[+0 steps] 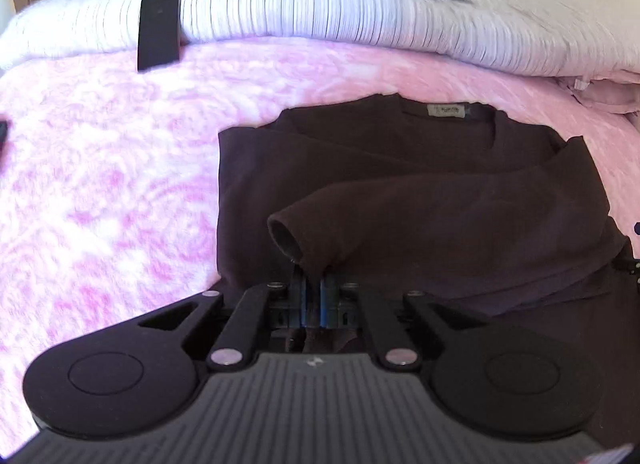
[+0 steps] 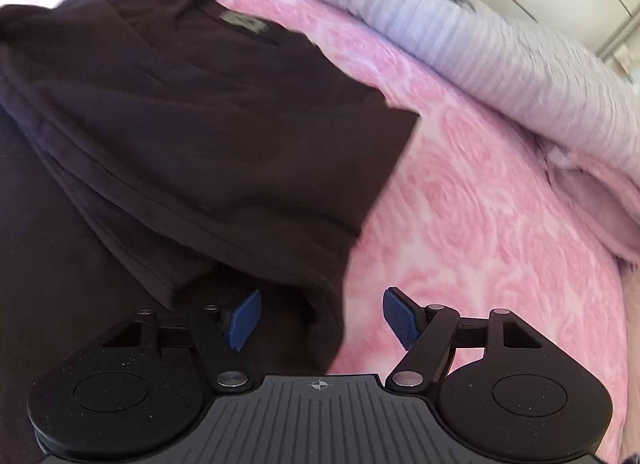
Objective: Fold clothes
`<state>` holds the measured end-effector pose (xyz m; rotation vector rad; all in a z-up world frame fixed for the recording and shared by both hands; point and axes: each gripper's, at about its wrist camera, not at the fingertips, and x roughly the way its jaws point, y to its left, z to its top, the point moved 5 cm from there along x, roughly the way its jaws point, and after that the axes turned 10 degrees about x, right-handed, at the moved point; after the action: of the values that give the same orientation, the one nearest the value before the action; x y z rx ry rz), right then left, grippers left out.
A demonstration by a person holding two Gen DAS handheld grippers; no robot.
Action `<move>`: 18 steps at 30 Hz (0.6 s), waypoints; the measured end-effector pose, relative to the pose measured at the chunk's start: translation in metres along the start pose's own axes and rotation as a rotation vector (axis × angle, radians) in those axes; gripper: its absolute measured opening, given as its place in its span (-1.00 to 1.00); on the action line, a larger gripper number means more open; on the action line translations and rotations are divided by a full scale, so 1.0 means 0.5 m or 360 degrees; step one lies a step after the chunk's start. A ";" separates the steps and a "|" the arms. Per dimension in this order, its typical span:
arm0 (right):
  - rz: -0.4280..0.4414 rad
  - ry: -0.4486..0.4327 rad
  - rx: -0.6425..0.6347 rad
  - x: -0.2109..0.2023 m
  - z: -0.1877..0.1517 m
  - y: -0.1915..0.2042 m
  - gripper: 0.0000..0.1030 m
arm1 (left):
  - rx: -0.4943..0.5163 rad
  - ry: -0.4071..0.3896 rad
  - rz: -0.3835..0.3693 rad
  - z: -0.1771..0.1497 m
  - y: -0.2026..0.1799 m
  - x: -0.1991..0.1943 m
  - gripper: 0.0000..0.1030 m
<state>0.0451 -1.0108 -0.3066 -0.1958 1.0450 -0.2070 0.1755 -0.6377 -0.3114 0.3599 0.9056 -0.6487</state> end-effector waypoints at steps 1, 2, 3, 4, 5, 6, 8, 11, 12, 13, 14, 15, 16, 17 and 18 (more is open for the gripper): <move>0.0014 -0.0012 0.0057 -0.004 0.004 -0.009 0.38 | -0.0016 0.0049 -0.0020 -0.008 0.001 0.014 -0.92; 0.0028 -0.0067 0.0128 -0.016 0.015 -0.020 0.38 | -0.0018 0.0087 -0.0035 -0.015 0.001 0.026 -0.92; 0.0042 -0.0121 0.0198 -0.029 0.025 -0.031 0.38 | -0.0008 0.0105 -0.0037 -0.018 0.000 0.033 -0.91; 0.0055 -0.0173 0.0264 -0.040 0.036 -0.042 0.38 | 0.0005 0.0115 -0.0033 -0.020 -0.002 0.039 -0.87; 0.0059 -0.0199 0.0287 -0.041 0.047 -0.048 0.38 | 0.0015 0.0111 -0.0017 -0.020 -0.003 0.040 -0.87; 0.0062 -0.0224 0.0309 -0.041 0.058 -0.054 0.38 | 0.0014 0.0106 0.0003 -0.018 -0.003 0.038 -0.85; 0.0067 -0.0273 0.0352 -0.040 0.081 -0.066 0.38 | 0.0010 0.0096 0.0041 -0.016 -0.003 0.036 -0.85; 0.0023 -0.0253 0.0359 0.032 0.121 -0.084 0.38 | 0.0031 0.0103 0.0069 -0.019 -0.008 0.031 -0.85; 0.0002 -0.0245 0.0358 0.062 0.135 -0.088 0.38 | 0.0044 0.0109 0.0072 -0.021 -0.011 0.031 -0.85; -0.0010 -0.0240 0.0363 0.093 0.150 -0.092 0.38 | 0.0061 0.0118 0.0069 -0.024 -0.014 0.033 -0.85; -0.0008 -0.0223 0.0367 0.123 0.164 -0.097 0.37 | 0.0079 0.0125 0.0068 -0.025 -0.017 0.035 -0.85; 0.0007 -0.0217 0.0385 0.143 0.178 -0.105 0.37 | 0.0098 0.0126 0.0071 -0.025 -0.019 0.036 -0.85; 0.0022 -0.0212 0.0402 0.164 0.191 -0.113 0.37 | 0.0110 0.0129 0.0073 -0.024 -0.021 0.037 -0.83; 0.0034 -0.0207 0.0419 0.183 0.204 -0.122 0.37 | 0.0113 0.0134 0.0075 -0.023 -0.020 0.038 -0.82; 0.0005 -0.0216 0.0426 0.191 0.213 -0.134 0.37 | 0.0115 0.0139 0.0078 -0.022 -0.020 0.039 -0.81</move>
<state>0.1788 -1.0938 -0.3169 0.0338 0.8726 -0.3238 0.1711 -0.6466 -0.3339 0.4767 0.9551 -0.6257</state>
